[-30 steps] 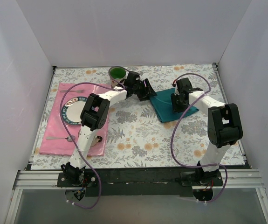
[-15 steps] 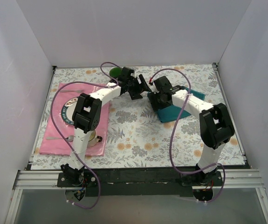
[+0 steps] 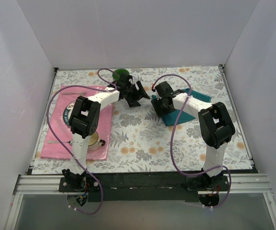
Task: Fold the napkin, place the utensils inside, and roll it up
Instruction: Roll the napkin with the utensil
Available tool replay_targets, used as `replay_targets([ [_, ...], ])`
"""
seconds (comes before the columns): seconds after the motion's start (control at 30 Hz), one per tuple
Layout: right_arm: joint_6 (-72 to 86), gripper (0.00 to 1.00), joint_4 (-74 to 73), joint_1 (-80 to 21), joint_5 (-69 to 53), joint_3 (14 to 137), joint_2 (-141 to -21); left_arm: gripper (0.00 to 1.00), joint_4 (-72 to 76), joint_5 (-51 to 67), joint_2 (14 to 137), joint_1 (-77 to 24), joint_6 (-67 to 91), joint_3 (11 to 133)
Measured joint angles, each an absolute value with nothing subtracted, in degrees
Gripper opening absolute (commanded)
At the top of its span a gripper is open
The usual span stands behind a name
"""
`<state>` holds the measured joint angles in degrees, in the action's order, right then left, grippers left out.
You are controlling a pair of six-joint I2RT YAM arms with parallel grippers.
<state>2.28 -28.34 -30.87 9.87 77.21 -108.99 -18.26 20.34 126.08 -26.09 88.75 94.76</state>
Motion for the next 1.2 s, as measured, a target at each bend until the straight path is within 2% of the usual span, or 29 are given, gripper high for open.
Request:
replay_targets([
  [0.27, 2.3, 0.59, -26.5, -30.9, 10.5, 75.4, -110.6, 0.72, -16.9, 21.3, 125.2, -26.1, 88.9, 93.8],
  [0.73, 2.8, 0.32, -19.9, -30.0, 11.0, 72.6, -110.1, 0.72, -12.2, 23.2, 123.1, -26.1, 88.8, 87.9],
  [1.0, 2.7, 0.04, -18.5, -29.2, 10.8, 72.1, -110.0, 0.75, -11.5, 24.6, 123.1, -26.8, 89.8, 87.7],
  [1.2, 2.7, 0.01, -17.8, -27.2, 7.0, 71.9, -110.0, 0.76, -9.6, 26.6, 124.8, -29.0, 94.5, 88.4],
])
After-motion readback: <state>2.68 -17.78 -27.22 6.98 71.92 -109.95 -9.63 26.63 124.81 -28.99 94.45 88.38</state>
